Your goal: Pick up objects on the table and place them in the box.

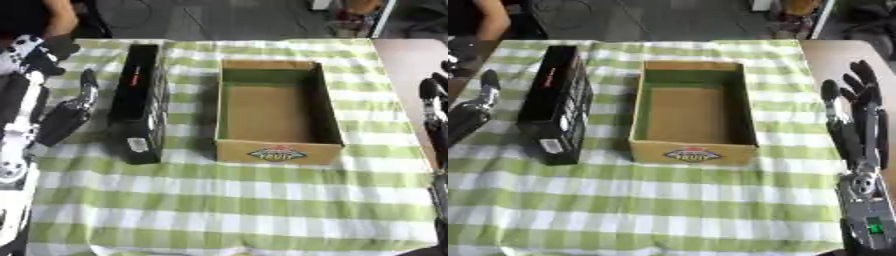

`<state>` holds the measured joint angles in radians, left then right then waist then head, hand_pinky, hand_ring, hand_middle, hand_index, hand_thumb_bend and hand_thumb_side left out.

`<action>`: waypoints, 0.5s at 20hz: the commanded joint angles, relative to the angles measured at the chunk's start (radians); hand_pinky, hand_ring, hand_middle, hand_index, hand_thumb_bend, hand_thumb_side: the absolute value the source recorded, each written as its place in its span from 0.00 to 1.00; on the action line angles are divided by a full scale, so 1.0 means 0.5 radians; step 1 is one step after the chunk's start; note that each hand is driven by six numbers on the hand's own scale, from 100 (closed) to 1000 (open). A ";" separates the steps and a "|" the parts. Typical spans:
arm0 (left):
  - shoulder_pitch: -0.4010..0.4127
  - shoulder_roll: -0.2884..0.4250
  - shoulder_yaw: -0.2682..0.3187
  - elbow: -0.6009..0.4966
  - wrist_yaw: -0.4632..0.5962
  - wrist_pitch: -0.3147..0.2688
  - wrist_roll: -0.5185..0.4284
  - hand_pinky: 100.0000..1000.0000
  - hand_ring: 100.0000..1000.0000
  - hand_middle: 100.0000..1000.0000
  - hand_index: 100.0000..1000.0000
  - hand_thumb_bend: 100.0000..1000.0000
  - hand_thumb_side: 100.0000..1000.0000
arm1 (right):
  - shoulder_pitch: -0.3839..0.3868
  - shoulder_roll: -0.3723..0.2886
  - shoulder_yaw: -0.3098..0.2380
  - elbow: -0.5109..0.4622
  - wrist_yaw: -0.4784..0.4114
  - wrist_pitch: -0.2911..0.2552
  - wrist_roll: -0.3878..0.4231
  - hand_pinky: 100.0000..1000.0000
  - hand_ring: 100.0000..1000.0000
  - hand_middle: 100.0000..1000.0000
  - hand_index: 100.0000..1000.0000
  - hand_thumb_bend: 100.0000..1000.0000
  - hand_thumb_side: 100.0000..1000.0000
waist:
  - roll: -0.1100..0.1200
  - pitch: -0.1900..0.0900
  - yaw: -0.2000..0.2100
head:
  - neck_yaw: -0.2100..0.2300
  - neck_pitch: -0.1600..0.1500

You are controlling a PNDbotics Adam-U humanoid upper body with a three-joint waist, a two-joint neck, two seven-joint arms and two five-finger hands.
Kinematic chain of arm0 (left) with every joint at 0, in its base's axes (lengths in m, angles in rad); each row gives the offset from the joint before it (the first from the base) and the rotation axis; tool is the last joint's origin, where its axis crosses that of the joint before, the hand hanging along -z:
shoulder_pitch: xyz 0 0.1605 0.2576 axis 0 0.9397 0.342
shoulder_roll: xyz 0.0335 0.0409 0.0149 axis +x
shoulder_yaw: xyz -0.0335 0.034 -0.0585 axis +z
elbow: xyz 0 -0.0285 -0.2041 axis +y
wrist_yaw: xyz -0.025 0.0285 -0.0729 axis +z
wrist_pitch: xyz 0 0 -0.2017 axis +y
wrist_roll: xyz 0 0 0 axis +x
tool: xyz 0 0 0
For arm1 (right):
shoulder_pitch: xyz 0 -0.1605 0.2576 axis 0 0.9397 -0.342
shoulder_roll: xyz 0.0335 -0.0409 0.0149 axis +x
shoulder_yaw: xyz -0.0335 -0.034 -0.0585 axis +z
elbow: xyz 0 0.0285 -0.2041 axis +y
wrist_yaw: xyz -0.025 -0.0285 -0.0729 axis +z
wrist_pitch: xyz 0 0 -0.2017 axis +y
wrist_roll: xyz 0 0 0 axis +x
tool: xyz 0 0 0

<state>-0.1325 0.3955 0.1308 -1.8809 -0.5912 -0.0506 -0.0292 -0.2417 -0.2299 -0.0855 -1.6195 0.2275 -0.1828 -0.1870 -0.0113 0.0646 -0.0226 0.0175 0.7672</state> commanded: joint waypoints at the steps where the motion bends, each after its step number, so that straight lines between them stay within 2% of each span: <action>1: -0.012 0.089 -0.006 -0.055 -0.025 0.002 -0.016 0.77 0.87 0.93 0.88 0.52 0.60 | -0.003 -0.042 -0.004 -0.026 0.007 -0.004 0.004 0.87 0.91 0.93 1.00 0.47 0.71 | 0.004 -0.023 -0.001 | 0.004 -0.032; 7: -0.013 0.054 -0.006 -0.068 -0.028 0.046 0.001 0.76 0.85 0.91 0.87 0.55 0.62 | -0.006 -0.043 -0.005 -0.026 0.007 -0.004 0.003 0.87 0.91 0.93 1.00 0.47 0.71 | 0.002 -0.023 0.000 | 0.006 -0.038; 10: -0.014 0.003 -0.005 -0.096 -0.011 0.116 0.080 0.76 0.85 0.89 0.85 0.58 0.63 | -0.003 -0.042 -0.006 -0.026 0.006 -0.003 0.002 0.87 0.91 0.93 1.00 0.47 0.71 | 0.001 -0.022 0.001 | 0.002 -0.041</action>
<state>-0.1328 0.3933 0.1244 -1.9034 -0.5980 -0.0056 -0.0032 -0.2417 -0.2299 -0.0855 -1.6195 0.2275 -0.1828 -0.1870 -0.0113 0.0646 -0.0226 0.0175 0.7594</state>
